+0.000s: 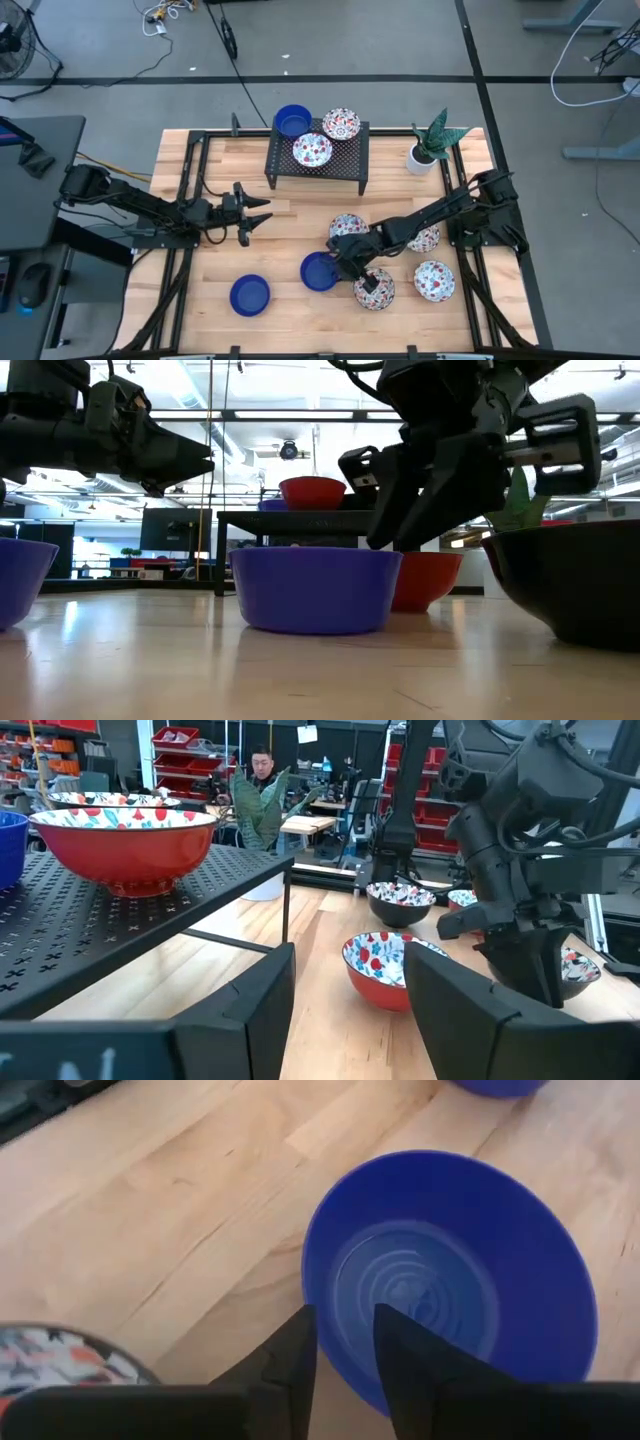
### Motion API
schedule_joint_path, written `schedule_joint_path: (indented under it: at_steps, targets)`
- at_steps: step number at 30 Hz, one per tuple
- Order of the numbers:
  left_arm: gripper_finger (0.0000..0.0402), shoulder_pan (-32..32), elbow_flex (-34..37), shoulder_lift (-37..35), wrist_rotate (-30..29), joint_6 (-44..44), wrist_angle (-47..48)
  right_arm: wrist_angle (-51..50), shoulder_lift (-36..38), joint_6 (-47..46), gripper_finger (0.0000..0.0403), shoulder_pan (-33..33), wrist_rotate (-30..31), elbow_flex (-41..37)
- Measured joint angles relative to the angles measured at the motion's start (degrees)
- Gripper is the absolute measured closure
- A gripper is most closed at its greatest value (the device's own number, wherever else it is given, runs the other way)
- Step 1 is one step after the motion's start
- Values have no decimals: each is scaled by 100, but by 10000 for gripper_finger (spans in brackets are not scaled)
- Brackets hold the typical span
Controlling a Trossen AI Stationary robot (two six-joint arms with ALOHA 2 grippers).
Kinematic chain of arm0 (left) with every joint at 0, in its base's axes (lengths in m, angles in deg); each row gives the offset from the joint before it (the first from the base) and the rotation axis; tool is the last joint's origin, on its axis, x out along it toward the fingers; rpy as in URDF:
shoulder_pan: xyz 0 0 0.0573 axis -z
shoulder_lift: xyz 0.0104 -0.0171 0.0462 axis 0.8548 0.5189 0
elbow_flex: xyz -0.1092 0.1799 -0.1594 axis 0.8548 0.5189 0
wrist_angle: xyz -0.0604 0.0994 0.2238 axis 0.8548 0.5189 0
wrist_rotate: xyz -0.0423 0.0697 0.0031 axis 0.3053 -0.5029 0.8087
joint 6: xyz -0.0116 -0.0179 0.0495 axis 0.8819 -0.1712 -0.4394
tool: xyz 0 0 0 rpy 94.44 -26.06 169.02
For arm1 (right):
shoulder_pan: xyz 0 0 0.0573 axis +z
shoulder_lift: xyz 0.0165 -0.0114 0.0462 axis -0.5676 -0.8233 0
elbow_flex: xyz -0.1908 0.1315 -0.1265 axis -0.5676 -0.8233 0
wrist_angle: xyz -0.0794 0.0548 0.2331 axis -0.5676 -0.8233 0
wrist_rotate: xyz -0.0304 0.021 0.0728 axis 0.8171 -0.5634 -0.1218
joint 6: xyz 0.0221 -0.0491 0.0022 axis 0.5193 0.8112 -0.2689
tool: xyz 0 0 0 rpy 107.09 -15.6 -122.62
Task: Pick & Place Mini bowls
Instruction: Stack the right blue bowl on top of the other blue bowl on the shelf
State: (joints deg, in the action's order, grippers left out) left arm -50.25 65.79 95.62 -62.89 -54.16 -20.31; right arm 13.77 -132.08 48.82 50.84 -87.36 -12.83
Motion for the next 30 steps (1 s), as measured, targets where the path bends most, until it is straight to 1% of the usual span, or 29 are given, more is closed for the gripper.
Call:
schedule_joint_path:
  at_steps: [7,12,20,23,28,30]
  targets:
    - [209,0,0,0,0,0,0,-92,-44,640,305,0,10,0]
    - [209,0,0,0,0,0,0,-119,-44,896,305,0,17,0]
    - [209,0,0,0,0,-17,-3,141,-295,1348,309,-3,37,-2]
    - [209,0,-2,0,0,-17,9,279,-311,1398,329,-2,34,-2]
    - [209,-1,-4,0,6,-27,13,297,-292,1394,389,3,97,-2]
    - [209,-2,-5,0,151,-80,-16,293,-262,1404,395,9,160,-3]
